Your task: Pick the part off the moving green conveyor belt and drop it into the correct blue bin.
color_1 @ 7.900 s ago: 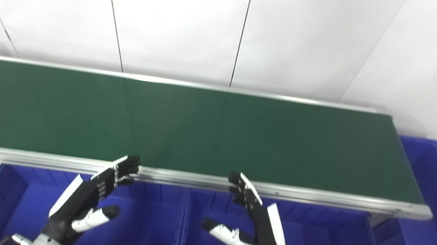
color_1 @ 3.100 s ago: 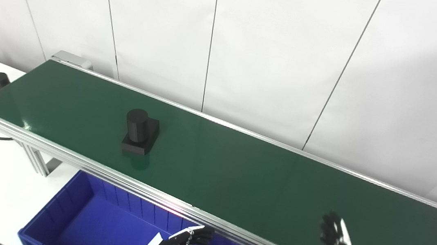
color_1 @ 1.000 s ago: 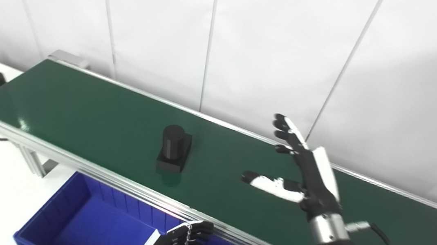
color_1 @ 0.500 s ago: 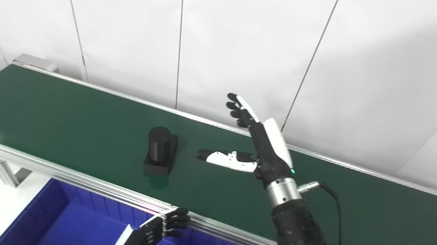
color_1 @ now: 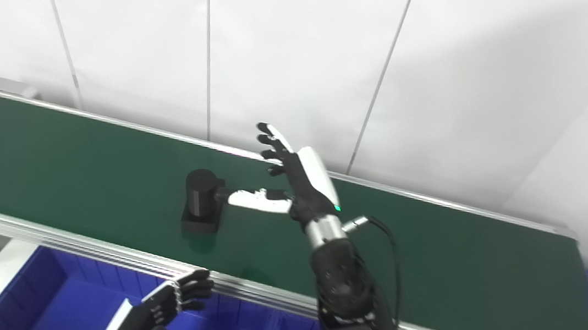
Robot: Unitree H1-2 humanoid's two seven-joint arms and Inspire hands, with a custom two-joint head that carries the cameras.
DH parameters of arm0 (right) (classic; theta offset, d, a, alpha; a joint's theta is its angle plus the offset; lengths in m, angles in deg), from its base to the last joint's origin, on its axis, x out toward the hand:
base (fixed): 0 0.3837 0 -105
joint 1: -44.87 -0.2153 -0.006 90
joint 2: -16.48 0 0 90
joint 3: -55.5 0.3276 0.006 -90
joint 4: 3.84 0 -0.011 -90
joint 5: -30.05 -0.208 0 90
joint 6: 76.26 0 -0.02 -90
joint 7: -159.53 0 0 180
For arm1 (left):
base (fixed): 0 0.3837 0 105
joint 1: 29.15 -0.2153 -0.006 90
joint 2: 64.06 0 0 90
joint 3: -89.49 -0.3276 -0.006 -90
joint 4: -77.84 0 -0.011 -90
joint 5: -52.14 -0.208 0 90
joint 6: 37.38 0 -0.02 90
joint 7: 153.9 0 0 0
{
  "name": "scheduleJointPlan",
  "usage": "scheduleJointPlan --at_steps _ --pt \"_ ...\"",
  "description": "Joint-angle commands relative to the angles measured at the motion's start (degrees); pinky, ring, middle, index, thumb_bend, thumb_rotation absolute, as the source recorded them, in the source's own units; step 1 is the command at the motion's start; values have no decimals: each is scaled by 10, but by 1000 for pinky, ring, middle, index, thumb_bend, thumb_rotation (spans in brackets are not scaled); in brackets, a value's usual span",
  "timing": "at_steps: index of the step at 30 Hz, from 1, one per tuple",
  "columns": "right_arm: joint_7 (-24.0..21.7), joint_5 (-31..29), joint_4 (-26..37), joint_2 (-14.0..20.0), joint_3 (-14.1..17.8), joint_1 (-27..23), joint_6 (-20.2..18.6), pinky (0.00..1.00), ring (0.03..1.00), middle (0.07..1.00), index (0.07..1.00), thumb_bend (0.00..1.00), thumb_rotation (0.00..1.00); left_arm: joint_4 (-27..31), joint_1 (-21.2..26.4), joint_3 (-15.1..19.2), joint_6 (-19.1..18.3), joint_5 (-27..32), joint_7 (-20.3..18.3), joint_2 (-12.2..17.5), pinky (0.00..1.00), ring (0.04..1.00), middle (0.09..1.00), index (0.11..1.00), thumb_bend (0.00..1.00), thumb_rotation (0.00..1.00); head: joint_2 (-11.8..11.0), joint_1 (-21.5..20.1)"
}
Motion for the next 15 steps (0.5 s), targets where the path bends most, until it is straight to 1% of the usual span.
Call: scheduleJointPlan --at_steps 1,5,8,11,15 --pt "15 11 -1 -13 -7 -33 -5 683 815 890 933 876 452 21 0 1 8 5 -8 5 731 769 788 797 829 927 4 -9" --pt "22 17 -31 -22 -13 -42 -12 675 843 934 940 889 440 23 -1 5 11 7 -11 10 736 765 779 789 813 923 8 -19" --pt "26 22 -53 -28 -15 -50 -15 716 877 963 944 901 414 28 -4 7 6 9 -17 14 745 768 775 784 820 920 10 -23" --pt "28 23 -84 -30 -19 -59 -16 744 898 974 949 907 414 31 -6 9 6 8 -22 19 743 769 777 782 827 921 11 -28" --pt "38 26 -129 -29 -24 -73 -6 739 900 977 953 927 395 33 -7 8 9 8 -25 22 729 764 772 775 829 923 15 -27"
